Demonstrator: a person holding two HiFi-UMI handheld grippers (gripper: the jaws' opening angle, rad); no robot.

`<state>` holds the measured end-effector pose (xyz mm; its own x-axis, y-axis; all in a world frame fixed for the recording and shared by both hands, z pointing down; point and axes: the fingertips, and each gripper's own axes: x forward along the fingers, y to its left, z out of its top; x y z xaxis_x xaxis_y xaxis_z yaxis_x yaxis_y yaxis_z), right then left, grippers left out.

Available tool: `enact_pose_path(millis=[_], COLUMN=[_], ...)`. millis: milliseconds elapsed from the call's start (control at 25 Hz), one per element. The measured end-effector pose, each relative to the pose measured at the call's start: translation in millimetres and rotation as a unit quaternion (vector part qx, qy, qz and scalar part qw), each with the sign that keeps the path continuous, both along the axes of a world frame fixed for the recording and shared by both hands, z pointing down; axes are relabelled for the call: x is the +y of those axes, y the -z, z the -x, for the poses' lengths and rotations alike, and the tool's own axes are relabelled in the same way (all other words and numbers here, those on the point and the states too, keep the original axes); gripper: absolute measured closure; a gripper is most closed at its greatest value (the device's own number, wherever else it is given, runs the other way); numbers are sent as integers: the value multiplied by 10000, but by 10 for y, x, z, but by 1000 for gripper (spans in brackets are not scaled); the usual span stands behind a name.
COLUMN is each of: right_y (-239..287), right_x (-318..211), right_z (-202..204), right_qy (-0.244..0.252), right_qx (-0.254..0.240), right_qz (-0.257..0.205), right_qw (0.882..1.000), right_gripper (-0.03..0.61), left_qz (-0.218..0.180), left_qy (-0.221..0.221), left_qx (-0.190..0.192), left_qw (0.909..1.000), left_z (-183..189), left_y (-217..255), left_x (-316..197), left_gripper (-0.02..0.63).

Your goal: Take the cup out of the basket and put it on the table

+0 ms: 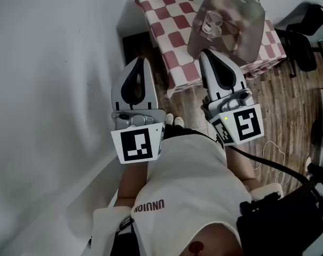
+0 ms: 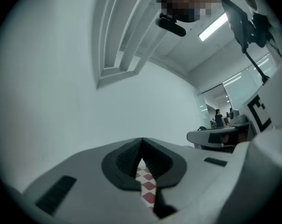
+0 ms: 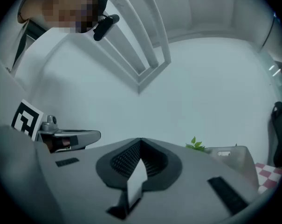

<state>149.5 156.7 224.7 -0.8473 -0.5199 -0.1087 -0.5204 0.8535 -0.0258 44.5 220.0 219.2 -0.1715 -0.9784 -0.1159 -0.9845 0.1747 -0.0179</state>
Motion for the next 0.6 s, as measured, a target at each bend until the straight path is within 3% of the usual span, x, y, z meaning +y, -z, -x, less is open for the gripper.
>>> enact_pose_path(millis=[600], right_y=[-39], right_x=[-52], right_z=[-10], right_qy=[-42], right_qx=[-49], right_qz=[98], right_qw=[9999], right_gripper=[560], left_qz=[81], left_qy=[3], left_qx=[-35], left_qw=[10000], left_z=[-18], left_y=[-44], left_x=[-47], left_gripper=[604])
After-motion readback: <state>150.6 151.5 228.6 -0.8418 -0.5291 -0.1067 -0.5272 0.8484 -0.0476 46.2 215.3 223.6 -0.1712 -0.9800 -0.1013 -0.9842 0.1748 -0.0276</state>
